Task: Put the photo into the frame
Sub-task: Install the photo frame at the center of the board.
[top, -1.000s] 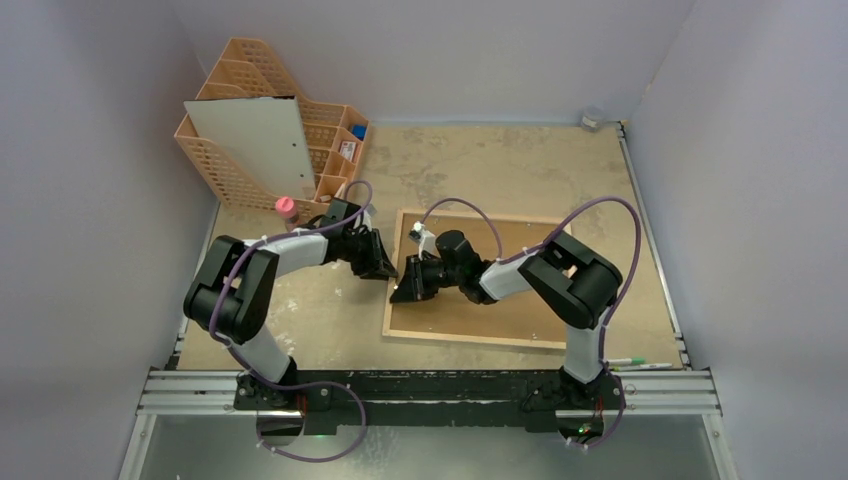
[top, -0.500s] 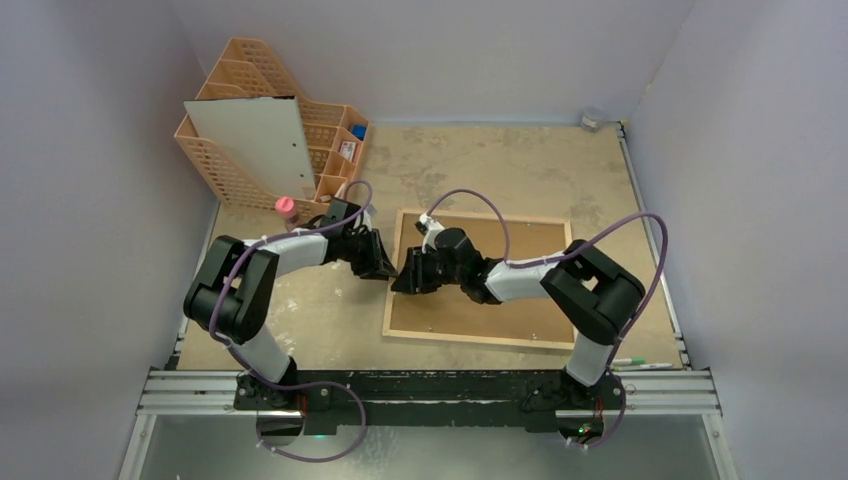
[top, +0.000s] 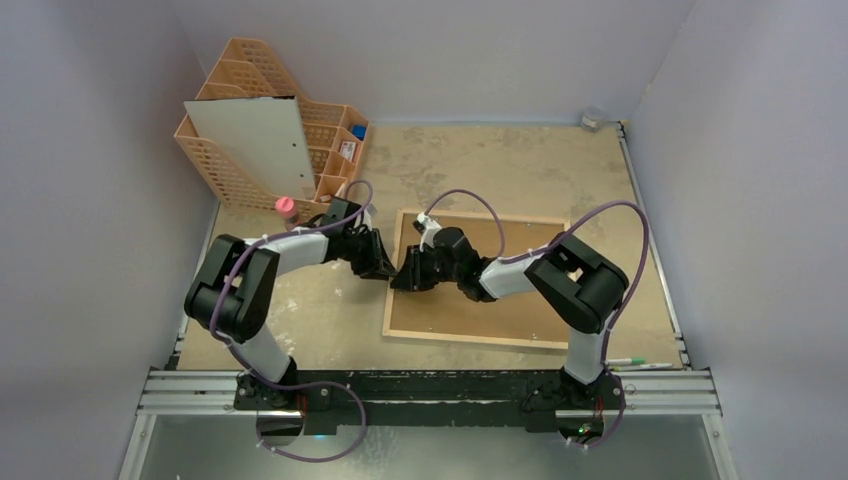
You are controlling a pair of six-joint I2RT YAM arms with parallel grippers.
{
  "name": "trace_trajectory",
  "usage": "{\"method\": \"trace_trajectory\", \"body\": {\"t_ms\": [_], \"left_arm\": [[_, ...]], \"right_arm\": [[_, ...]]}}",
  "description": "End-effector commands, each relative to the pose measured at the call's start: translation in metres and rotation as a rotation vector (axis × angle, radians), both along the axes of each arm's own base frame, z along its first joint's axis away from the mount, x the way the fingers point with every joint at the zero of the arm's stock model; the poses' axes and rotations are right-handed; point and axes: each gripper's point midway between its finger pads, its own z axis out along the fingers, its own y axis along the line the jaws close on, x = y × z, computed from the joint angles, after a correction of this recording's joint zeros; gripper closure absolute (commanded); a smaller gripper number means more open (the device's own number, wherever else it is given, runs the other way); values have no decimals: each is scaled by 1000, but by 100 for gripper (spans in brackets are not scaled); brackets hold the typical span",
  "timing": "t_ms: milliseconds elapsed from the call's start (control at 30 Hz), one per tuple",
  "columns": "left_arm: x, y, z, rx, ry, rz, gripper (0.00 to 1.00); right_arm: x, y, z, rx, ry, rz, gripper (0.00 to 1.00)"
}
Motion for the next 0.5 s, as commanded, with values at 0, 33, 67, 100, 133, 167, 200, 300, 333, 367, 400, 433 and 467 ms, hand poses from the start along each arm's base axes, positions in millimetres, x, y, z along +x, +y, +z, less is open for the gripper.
{"method": "trace_trajectory", "body": {"t_ms": [0, 33, 67, 100, 133, 167, 200, 300, 333, 367, 400, 433, 467], "left_arm": [[-6, 4, -19, 48, 58, 12, 100], [-5, 3, -19, 45, 60, 13, 100], [-5, 3, -20, 44, 64, 14, 100], [-5, 2, -21, 43, 66, 15, 100], [-4, 2, -21, 41, 67, 15, 100], [-4, 2, -22, 41, 69, 16, 100], [-3, 1, -21, 40, 68, 16, 100], [-1, 1, -22, 42, 66, 18, 100], [0, 1, -22, 43, 65, 18, 100], [0, 1, -21, 44, 64, 19, 100], [1, 1, -22, 45, 63, 18, 100], [1, 1, -22, 47, 64, 19, 100], [1, 1, -23, 48, 64, 19, 100]], "right_arm": [[-38, -5, -22, -1, 86, 137, 73], [-42, -4, -22, 9, 88, 164, 74], [-47, -4, -21, 20, 92, 192, 74], [-51, -4, -21, 28, 97, 218, 74], [-54, -3, -21, 35, 103, 241, 75], [-57, -2, -21, 40, 109, 262, 75], [-60, -2, -21, 46, 118, 284, 75], [-65, 0, -24, 50, 127, 322, 75], [-67, -1, -27, 46, 135, 332, 76], [-70, -2, -29, 45, 143, 345, 76], [-70, -3, -31, 35, 149, 345, 76], [-71, -5, -34, 27, 152, 346, 76], [-72, -5, -35, 20, 152, 352, 76]]}}
